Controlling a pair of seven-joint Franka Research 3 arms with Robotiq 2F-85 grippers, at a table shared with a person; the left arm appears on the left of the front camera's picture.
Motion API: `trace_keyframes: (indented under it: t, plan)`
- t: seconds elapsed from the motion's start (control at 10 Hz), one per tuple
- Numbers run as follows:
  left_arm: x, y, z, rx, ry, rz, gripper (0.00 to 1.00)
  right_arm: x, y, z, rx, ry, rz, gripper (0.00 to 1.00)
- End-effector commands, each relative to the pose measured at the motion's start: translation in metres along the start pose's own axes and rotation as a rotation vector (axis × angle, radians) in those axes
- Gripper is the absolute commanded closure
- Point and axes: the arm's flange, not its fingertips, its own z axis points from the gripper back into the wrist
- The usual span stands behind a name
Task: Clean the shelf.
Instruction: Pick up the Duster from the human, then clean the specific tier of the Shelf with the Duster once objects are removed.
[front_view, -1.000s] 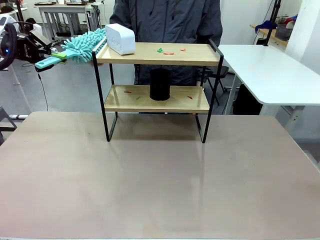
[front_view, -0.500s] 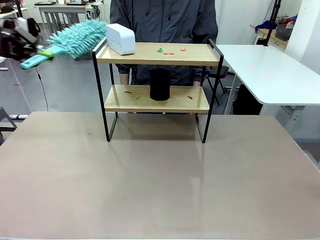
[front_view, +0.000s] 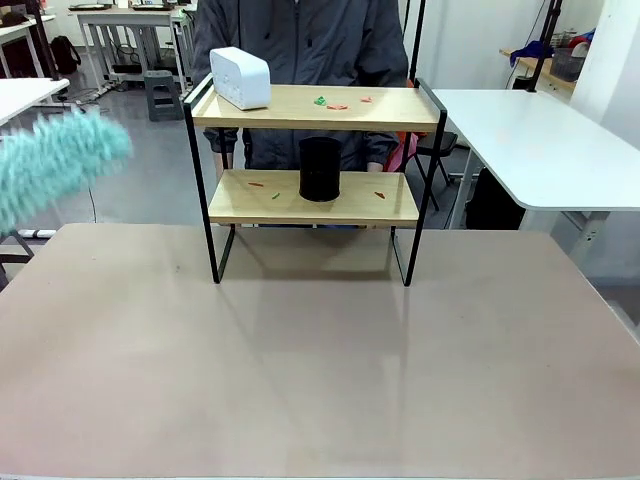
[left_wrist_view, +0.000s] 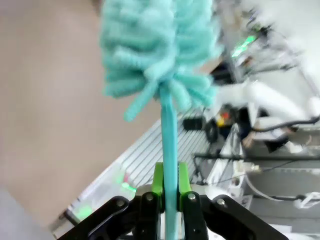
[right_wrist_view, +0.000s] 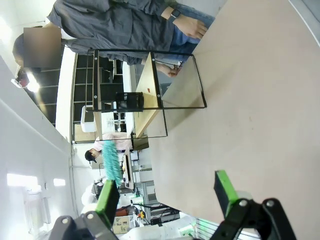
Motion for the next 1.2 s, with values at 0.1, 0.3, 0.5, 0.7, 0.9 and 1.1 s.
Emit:
trace_keyframes:
  t: [0.1, 0.3, 0.5, 0.7, 0.9, 1.1]
  plan:
    - [-0.007, 0.028, -0.048, 0.011, 0.144, 0.028, 1.0, -0.001, 0.001, -0.003, 0.023, -0.012, 0.021, 0.0]
    - [0.005, 0.046, -0.063, 0.057, 0.104, 0.027, 1.0, -0.001, 0.001, -0.003, 0.023, -0.012, 0.021, 0.0]
    - [-0.014, 0.032, -0.055, 0.01, 0.153, 0.049, 1.0, -0.001, 0.001, -0.003, 0.023, -0.012, 0.021, 0.0]
    - [-0.014, 0.032, -0.055, 0.01, 0.153, 0.049, 1.0, -0.001, 0.001, -0.003, 0.023, -0.012, 0.021, 0.0]
    - [-0.014, 0.032, -0.055, 0.01, 0.153, 0.049, 1.0, -0.001, 0.001, -0.003, 0.023, -0.012, 0.021, 0.0]
    - [-0.014, 0.032, -0.055, 0.01, 0.153, 0.049, 1.0, -0.001, 0.001, -0.003, 0.023, -0.012, 0.021, 0.0]
